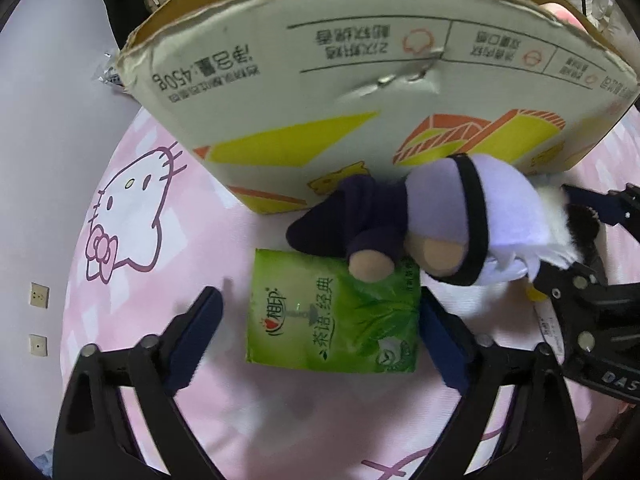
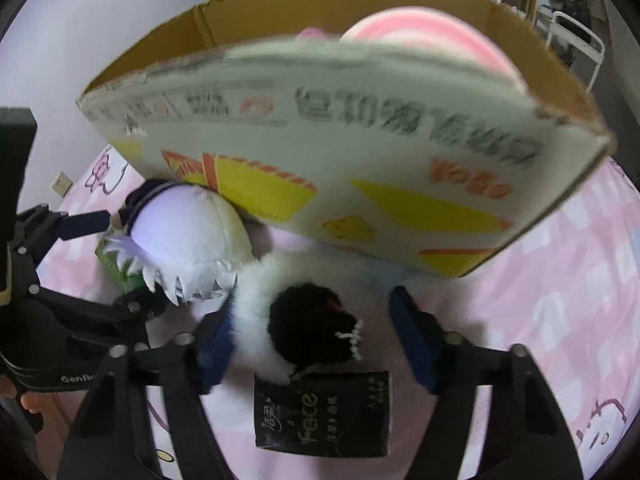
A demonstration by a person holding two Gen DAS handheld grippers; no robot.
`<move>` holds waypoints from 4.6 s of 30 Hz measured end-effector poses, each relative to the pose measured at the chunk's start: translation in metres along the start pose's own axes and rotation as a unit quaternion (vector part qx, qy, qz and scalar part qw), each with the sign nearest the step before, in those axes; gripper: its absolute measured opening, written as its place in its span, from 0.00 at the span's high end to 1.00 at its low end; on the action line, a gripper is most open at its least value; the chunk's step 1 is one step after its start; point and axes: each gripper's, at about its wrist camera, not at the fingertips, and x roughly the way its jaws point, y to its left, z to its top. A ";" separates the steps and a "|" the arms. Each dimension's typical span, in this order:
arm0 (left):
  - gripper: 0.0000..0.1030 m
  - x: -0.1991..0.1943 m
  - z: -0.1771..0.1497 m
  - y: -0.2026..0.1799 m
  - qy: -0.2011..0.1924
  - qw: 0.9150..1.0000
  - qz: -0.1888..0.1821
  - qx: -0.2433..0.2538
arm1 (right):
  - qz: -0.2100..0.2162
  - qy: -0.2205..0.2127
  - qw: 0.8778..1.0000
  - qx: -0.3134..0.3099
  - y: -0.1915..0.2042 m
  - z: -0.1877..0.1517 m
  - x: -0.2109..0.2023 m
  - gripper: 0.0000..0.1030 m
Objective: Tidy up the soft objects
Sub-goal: 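Grasp the green tissue pack with the left tool while the right tool grasps the white fluffy plush, then lift the green tissue pack and white plush and carry both over the box, then open both tools to drop the tissue pack and white plush into the box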
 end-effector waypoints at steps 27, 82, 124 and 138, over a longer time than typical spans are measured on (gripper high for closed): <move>0.29 -0.037 -0.018 0.056 -0.047 0.994 0.004 -0.094 | -0.010 -0.082 0.996 -0.018 0.008 -0.007 -0.048 0.64; 0.29 -0.192 0.037 0.035 -0.384 0.919 0.037 -0.085 | -0.015 -0.341 0.940 -0.015 -0.016 0.053 -0.178 0.63; 0.29 -0.117 0.060 0.017 -0.326 0.944 0.009 -0.045 | -0.013 -0.289 0.957 0.015 -0.024 0.056 -0.103 0.63; 0.14 -0.118 0.060 0.022 -0.326 0.944 0.007 -0.055 | -0.012 -0.272 0.962 0.022 -0.029 0.055 -0.095 0.38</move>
